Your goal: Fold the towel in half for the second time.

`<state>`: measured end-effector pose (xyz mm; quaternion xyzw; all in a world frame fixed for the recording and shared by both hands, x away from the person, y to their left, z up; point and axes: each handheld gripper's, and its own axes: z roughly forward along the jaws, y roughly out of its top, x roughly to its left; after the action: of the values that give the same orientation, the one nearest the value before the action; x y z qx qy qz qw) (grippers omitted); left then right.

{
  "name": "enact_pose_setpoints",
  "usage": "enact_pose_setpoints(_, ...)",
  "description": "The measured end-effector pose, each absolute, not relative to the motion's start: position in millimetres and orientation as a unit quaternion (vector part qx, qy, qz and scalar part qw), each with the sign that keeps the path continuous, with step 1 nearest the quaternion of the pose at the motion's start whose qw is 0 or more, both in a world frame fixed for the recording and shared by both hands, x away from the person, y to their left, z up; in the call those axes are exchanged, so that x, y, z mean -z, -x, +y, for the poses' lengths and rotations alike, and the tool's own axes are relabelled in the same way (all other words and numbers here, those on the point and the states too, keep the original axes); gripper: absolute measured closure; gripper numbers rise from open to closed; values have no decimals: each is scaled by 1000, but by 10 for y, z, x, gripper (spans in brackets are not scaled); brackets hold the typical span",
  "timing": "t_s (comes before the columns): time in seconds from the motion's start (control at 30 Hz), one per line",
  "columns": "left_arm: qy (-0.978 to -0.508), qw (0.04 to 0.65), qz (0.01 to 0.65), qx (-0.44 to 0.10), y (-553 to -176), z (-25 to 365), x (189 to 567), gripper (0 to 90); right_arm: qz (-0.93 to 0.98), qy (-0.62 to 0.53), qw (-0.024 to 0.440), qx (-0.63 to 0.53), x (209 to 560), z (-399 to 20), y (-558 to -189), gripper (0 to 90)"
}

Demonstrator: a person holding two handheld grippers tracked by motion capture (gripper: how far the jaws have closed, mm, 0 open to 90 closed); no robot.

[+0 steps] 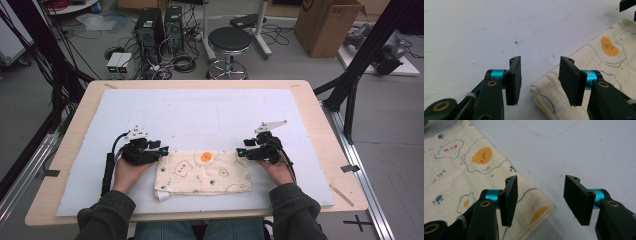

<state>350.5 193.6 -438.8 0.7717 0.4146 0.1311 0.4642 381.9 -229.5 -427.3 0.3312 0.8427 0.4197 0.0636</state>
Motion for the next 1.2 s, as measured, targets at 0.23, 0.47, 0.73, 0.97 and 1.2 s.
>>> enact_pose_setpoints(0.23,-785,445,417,-110,-3524,1928,4432,540,849,-335,44,-407,4329,-2311,-3868,565)
enact_pose_setpoints(0.47,-795,437,411,-95,-3528,1901,4467,640,861,-330,33,-386,4373,-2305,-3874,686)
enact_pose_setpoints(0.73,-806,429,395,-100,-3503,1891,4458,817,866,-328,38,-376,4380,-2295,-3857,753)
enact_pose_setpoints(0.97,-801,435,398,-107,-3465,1924,4430,839,868,-319,39,-379,4381,-2295,-3827,810)
enact_pose_setpoints(1.2,-798,440,392,-120,-3444,1959,4389,841,869,-313,37,-382,4361,-2282,-3803,825)
